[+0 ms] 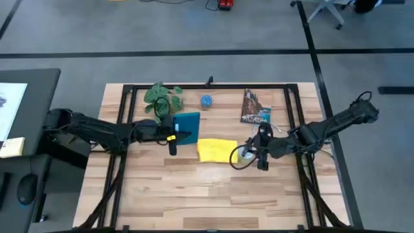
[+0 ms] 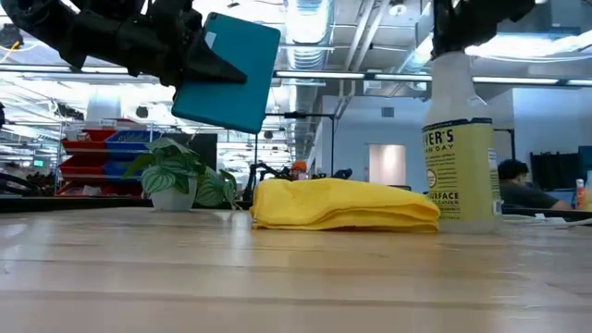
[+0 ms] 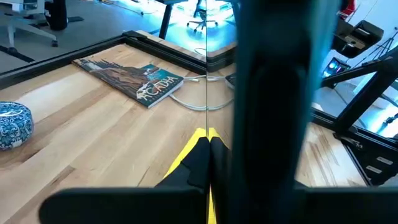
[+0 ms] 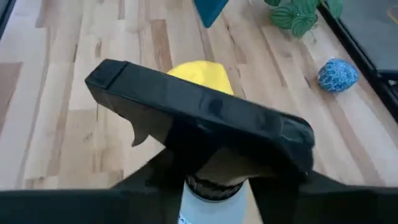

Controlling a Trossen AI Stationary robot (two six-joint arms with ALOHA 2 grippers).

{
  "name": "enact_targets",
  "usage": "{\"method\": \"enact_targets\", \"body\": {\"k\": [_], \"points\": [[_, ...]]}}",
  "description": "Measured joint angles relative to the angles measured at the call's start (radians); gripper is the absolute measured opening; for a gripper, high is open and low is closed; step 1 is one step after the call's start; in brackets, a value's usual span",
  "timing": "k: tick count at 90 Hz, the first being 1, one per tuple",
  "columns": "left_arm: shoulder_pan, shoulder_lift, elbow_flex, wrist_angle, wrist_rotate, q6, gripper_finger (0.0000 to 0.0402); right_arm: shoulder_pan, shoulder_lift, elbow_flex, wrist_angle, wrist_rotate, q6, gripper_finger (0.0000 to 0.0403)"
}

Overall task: Apply microfiber cloth
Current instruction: Spray the back of the blue tablet using the white spray bottle

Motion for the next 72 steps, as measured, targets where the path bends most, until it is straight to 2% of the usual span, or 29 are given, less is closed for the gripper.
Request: {"method": "enact_targets", "body": {"k": [16,33,43,53,72], "points": [[0.0,0.0,0.0,0.0,0.0,0.0,0.0011,0.038,0.001,0.016,-0.055,0.1,0.22,0.0115],[0.0,0.0,0.0,0.0,0.0,0.0,0.0011,0.136,0.053,0.11,-0.267,0.241,0.647,0.0115],[0.0,0.0,0.0,-0.001,0.0,0.0,0.0011,0.188,0.143,0.187,-0.462,0.267,0.957,0.0115],[-0.001,0.0,0.0,0.0,0.0,0.0,0.0011,0.242,0.264,0.281,-0.651,0.291,1.191,0.0115],[-0.001,0.0,0.0,0.0,0.0,0.0,0.0011,0.312,0.484,0.467,-0.848,0.313,1.471,0.0115]]}}
